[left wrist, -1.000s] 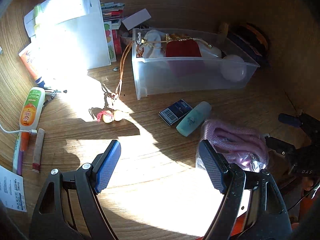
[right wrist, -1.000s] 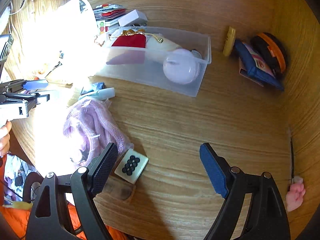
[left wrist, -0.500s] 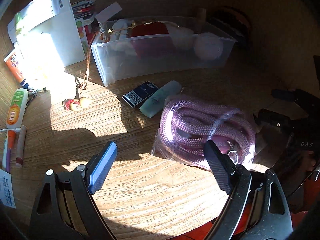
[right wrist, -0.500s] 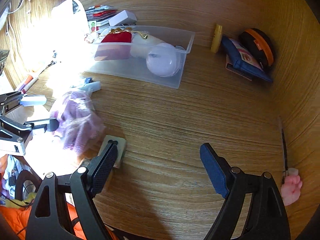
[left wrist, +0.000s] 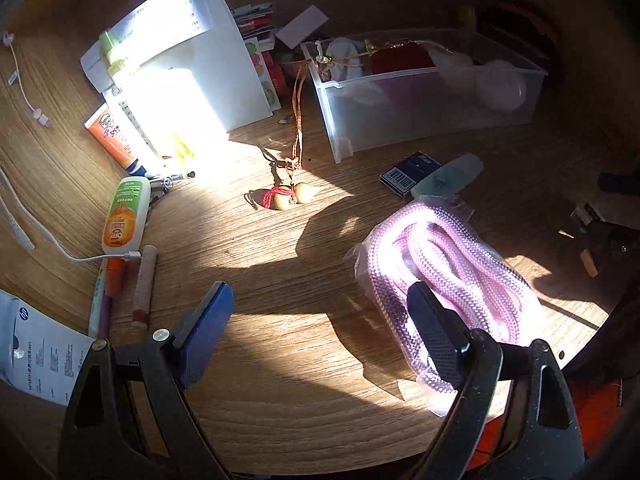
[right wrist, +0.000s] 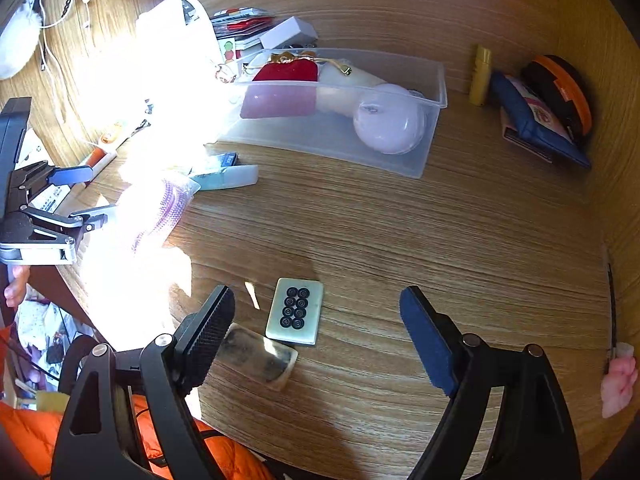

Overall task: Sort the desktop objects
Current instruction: 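Grasp the bagged pink rope with the left tool while the right tool grasps the dotted white tile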

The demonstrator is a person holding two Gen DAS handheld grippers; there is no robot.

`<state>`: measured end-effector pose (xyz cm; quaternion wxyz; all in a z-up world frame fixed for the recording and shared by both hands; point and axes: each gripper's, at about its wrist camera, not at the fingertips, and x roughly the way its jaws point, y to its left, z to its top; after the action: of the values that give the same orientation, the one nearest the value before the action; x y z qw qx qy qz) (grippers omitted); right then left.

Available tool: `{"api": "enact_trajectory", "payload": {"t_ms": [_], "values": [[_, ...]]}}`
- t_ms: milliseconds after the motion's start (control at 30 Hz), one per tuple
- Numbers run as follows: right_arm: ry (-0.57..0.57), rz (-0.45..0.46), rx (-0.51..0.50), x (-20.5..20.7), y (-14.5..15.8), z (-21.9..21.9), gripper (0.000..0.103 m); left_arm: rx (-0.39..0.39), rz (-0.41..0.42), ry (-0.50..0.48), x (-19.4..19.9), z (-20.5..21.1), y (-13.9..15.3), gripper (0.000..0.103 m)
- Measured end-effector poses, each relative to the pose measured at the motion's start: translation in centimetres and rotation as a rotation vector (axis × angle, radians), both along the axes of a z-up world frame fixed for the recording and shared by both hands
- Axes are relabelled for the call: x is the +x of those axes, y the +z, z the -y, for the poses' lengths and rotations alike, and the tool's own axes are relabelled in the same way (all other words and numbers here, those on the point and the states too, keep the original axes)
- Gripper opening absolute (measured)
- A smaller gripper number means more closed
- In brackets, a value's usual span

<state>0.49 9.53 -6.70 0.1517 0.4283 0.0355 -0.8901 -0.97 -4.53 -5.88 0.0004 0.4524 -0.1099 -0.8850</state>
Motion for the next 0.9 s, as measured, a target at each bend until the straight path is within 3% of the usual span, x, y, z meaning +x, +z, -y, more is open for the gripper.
{"api": "enact_trajectory", "payload": {"t_ms": [167,400,600,900], "values": [[-0.001,0.017,-0.017,-0.5,-0.4,-0.6,0.081,0.153,0.046,-0.023,-0.1,-1.2,1.2,0.089],[0.011,0.028,-0.030,-0.5,-1.0,-0.8,0.080,0.289,0.188,0.027,-1.8,-3.8,-0.9,0.089],[0.049,0.016,-0.007,-0.4,-1.0,-0.4,0.069,0.268,0.199,0.077,-2.4,-4.6,-2.0,0.089],[0.051,-0.012,0.063,-0.6,-1.0,-0.6,0.036,0.218,0.184,0.099,-2.2,-4.6,-3.1,0.097]]}}
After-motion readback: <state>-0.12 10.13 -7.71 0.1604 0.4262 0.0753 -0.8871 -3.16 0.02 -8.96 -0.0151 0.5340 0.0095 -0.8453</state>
